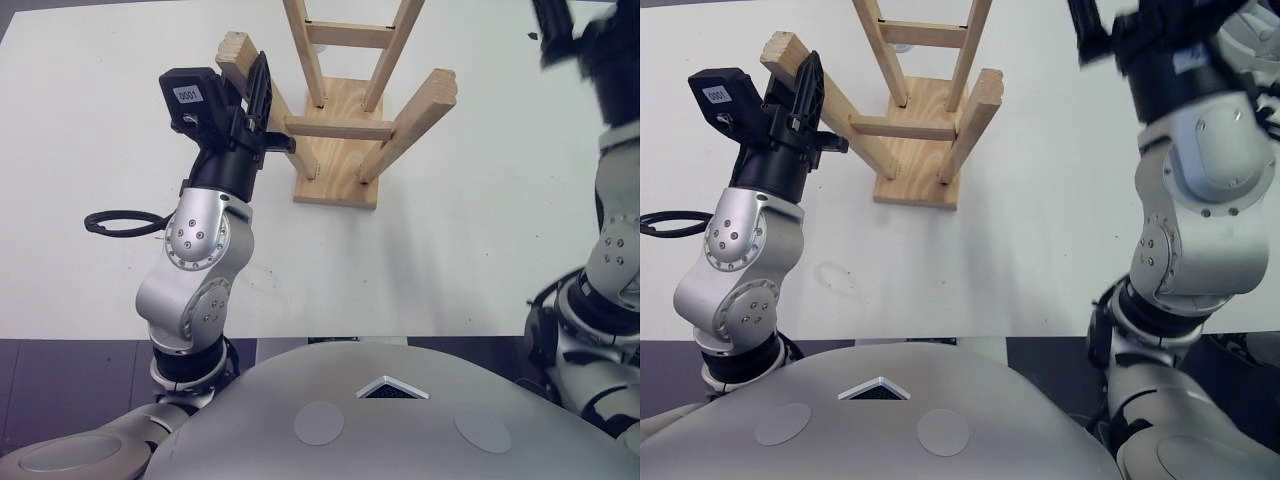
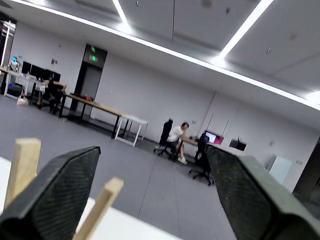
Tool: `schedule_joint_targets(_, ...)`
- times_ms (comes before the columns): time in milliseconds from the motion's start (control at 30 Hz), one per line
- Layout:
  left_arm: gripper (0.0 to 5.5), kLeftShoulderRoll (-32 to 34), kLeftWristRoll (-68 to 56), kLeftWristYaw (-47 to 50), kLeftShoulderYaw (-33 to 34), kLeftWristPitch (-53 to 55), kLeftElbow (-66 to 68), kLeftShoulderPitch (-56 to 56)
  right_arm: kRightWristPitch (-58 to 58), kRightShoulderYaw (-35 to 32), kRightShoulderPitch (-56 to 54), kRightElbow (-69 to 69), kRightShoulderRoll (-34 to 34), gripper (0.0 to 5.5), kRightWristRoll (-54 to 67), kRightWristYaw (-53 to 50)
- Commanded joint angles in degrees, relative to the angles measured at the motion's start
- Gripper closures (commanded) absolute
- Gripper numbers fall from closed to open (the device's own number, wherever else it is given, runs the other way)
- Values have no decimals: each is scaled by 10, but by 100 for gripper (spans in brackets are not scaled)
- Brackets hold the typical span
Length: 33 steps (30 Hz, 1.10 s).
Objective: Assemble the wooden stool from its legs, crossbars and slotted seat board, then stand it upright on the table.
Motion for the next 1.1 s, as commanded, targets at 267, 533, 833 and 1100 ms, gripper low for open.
schedule_joint_targets(267,447,-43,96,22,-76,42,23,-22,168,209,-87,-22,-14,156,-75,-43)
schedule_joint_targets(533,447,-68,131,15,-88,67,42,-45,185,329,-69,-31,-87,156,-140,-35)
schedule_joint_targets(833,446,-101,147,38,-76,68,48,-6,169,539,-99,76,-160,156,-245,38)
schedule_joint_targets(1100,446,-111,153,47,-80,59,49,9,189,574,-90,96,-145,156,-268,113)
